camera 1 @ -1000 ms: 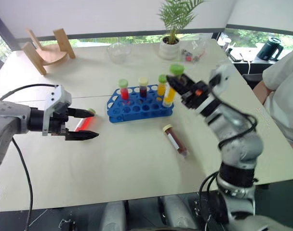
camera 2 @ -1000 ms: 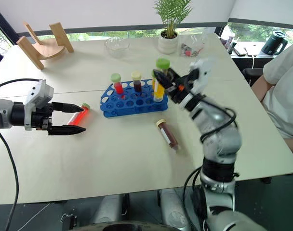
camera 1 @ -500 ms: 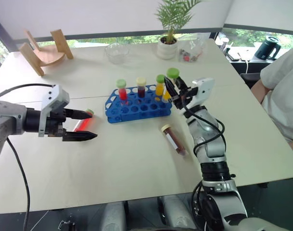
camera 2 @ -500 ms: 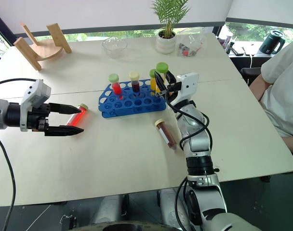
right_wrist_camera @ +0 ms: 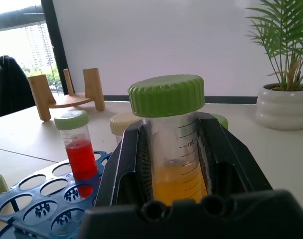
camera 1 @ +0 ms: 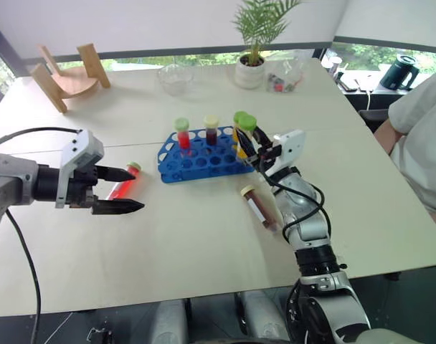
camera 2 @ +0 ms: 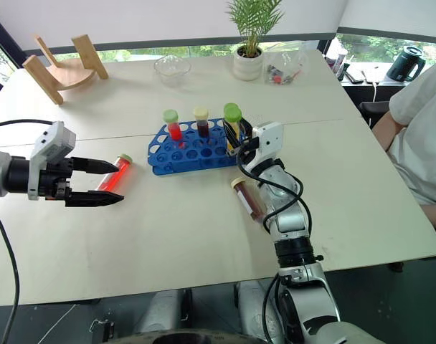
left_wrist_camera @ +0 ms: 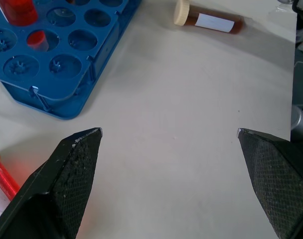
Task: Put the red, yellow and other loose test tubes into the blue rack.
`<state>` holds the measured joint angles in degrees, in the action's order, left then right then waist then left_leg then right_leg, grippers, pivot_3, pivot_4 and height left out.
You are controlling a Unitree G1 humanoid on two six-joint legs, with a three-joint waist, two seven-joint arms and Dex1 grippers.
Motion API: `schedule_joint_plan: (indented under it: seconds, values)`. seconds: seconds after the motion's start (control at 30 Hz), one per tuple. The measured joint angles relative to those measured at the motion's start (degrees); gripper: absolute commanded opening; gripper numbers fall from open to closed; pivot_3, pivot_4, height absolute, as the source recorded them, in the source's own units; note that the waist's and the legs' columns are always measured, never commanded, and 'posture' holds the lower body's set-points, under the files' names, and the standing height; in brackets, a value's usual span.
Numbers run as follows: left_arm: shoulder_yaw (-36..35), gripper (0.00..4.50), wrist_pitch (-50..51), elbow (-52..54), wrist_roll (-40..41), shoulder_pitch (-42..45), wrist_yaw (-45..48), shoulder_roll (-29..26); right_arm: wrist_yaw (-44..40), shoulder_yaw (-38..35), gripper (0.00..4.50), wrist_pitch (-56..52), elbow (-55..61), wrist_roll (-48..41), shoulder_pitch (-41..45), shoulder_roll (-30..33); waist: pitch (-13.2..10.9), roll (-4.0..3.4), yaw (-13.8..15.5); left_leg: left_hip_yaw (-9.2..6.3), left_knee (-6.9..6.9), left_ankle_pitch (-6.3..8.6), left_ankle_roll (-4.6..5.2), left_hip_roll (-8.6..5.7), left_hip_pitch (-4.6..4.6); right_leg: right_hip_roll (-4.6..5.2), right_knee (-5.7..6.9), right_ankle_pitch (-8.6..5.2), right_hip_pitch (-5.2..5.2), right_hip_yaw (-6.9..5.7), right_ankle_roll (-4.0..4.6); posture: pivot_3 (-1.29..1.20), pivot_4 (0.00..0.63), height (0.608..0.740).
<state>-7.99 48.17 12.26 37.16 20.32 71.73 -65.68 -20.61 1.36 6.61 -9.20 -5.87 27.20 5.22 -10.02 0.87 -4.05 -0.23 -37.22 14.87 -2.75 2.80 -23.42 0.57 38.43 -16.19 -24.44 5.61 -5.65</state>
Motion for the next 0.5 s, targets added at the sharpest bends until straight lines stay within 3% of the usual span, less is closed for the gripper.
schedule_joint_plan:
  seconds: [0.5]
  values:
    - [0.00,4.50,0.07,-0.02,0.82,0.18,-0.80,0.00,-0.09,0.00,0.84,5.21,-5.46,-0.02,1.49,0.20,0.01,0.02,-0.01,-0.01,-0.03,0.00,0.00,0.00,0.06,0.00,0.02,0.00,0.08,0.00,0.00,0.00,0.150,0.740]
